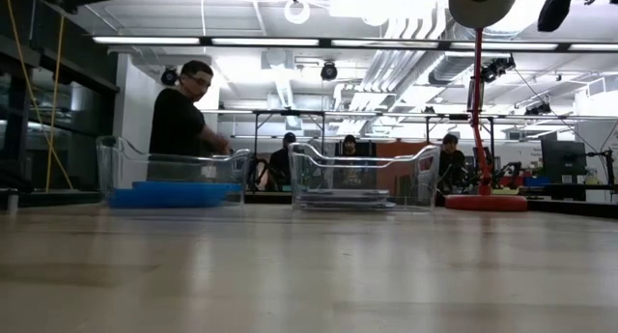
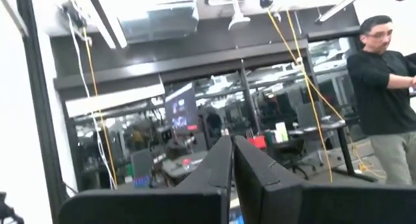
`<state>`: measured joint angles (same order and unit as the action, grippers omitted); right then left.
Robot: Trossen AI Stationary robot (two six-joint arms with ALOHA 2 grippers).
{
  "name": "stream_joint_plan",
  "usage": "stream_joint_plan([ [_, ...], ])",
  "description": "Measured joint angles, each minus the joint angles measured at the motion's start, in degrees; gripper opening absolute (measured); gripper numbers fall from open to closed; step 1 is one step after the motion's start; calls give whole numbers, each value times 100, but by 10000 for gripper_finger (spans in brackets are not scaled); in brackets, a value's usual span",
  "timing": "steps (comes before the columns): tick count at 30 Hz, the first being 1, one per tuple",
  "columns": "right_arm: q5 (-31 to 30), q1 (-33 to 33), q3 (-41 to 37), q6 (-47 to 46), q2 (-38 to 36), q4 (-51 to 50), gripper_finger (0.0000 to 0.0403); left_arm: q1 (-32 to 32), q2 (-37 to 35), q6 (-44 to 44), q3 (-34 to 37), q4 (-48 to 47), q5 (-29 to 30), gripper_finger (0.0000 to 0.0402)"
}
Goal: Pick & place jewel cases by type
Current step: Return To Home Position
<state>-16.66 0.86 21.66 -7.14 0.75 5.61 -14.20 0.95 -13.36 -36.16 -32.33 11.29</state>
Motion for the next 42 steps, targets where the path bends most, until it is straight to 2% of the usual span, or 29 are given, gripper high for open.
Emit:
stream_joint_plan([
  [11,229,0,-1572,-324,-13,2350,0,-2,-56,25,938,1394,-839,0],
  [16,389,0,-2061,-530,-13,3065,0,-2,-53,178,1339,2023,-1295,0],
  [25,612,-11,-2086,-578,-13,2841,0,-2,-50,321,2152,3316,-2006,0],
  [31,679,-11,-2086,-834,-13,2415,0,-2,-50,455,2690,3788,-2043,0],
  [42,681,-11,-2086,-802,-13,2376,0,-2,-52,833,3490,4921,-2251,0],
])
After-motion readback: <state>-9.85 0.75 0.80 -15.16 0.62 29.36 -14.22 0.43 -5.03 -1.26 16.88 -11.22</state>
